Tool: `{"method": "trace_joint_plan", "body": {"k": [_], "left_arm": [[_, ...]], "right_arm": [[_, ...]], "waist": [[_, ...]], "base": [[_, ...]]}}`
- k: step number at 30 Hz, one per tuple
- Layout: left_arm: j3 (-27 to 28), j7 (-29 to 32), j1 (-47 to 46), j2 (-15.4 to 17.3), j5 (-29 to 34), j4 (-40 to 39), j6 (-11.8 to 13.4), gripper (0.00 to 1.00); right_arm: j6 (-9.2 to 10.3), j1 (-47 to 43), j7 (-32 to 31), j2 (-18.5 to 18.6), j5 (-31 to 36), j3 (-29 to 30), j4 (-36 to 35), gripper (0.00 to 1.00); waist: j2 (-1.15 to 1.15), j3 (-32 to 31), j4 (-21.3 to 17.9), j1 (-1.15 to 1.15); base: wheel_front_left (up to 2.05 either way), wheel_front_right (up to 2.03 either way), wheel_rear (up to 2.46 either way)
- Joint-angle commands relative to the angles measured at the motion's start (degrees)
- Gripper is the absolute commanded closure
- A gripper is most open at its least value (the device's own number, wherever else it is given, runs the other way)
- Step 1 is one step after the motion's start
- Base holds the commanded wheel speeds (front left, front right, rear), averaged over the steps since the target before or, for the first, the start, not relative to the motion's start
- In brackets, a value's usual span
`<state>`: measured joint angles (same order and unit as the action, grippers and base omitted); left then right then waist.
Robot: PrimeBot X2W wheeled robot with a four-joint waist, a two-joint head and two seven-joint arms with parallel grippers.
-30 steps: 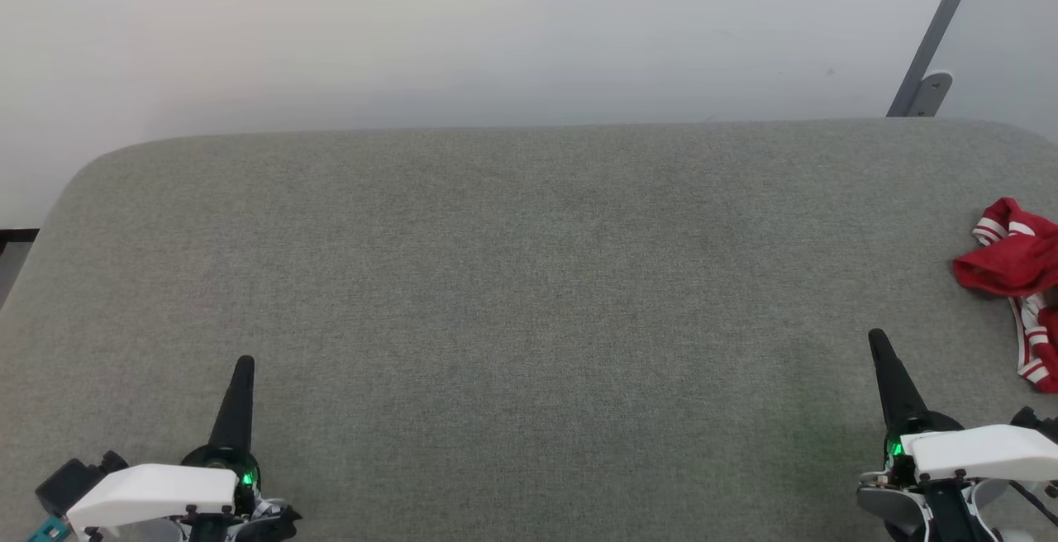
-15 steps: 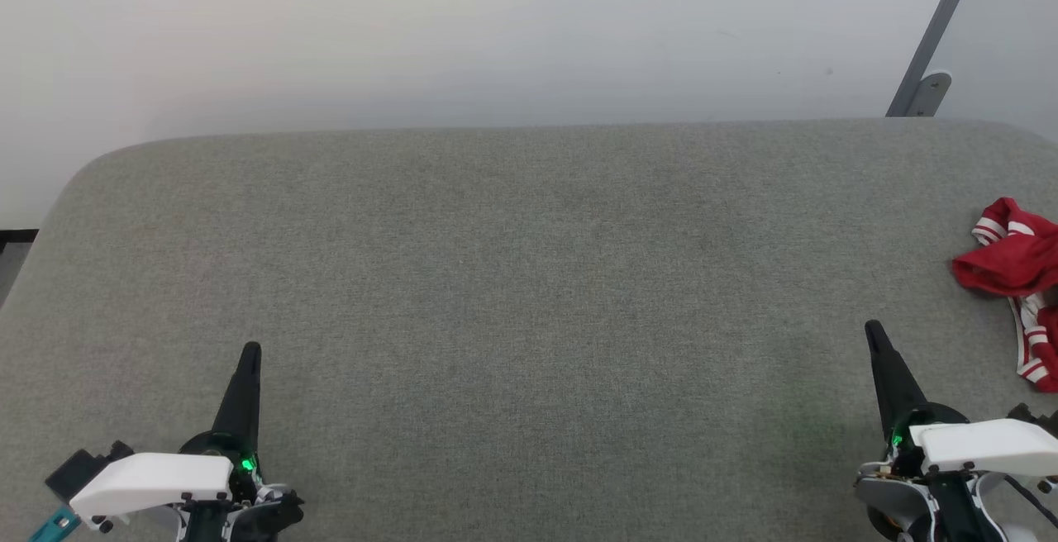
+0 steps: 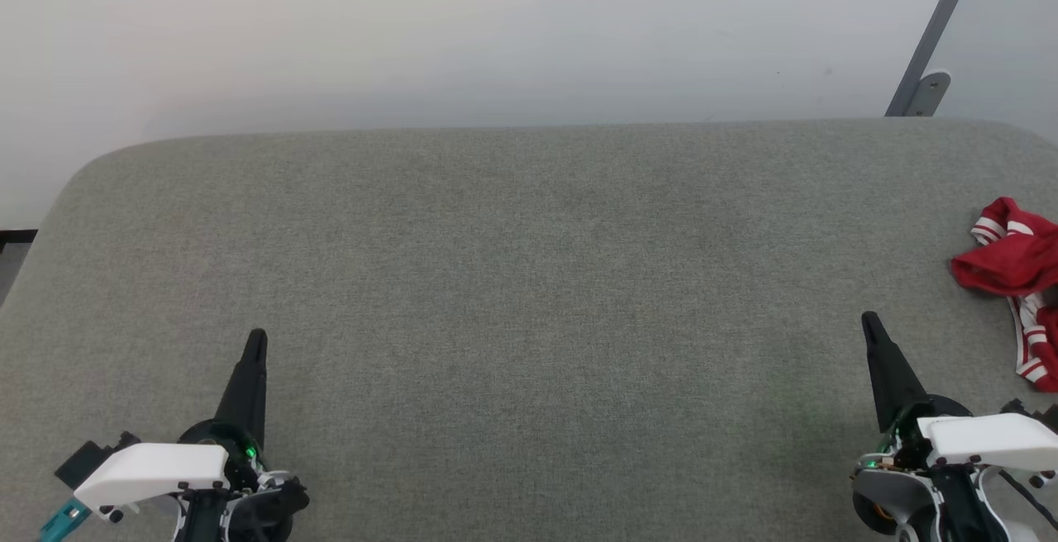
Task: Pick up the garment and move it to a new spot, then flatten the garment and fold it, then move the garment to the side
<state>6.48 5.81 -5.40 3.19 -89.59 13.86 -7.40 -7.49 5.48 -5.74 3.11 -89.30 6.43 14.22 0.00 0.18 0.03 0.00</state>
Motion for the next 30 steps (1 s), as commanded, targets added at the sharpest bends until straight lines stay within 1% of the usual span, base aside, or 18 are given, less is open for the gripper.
{"method": "trace_joint_plan", "body": {"k": [1, 7, 30], "left_arm": [[0.2, 0.4, -0.7, -0.2, -1.2, 0.1, -0.2, 1.00], [0.2, 0.9, -1.3, -0.4, -3.0, 0.2, -0.2, 1.00], [0.2, 1.0, -1.2, -0.3, -2.8, 0.2, -0.2, 1.00]], "right_arm": [[0.00, 0.9, -0.5, -0.3, -1.3, 0.1, -0.3, 1.00], [0.00, 1.1, -1.1, -0.3, -3.4, 0.2, -0.3, 1.00], [0.00, 0.9, -1.0, -0.3, -3.2, 0.1, -0.3, 1.00]], "waist": [[0.00, 0.0, 0.0, 0.00], [0.00, 0.0, 0.0, 0.00], [0.00, 0.0, 0.0, 0.00]], "base": [[0.00, 0.00, 0.00], [0.00, 0.00, 0.00], [0.00, 0.00, 0.00]]}}
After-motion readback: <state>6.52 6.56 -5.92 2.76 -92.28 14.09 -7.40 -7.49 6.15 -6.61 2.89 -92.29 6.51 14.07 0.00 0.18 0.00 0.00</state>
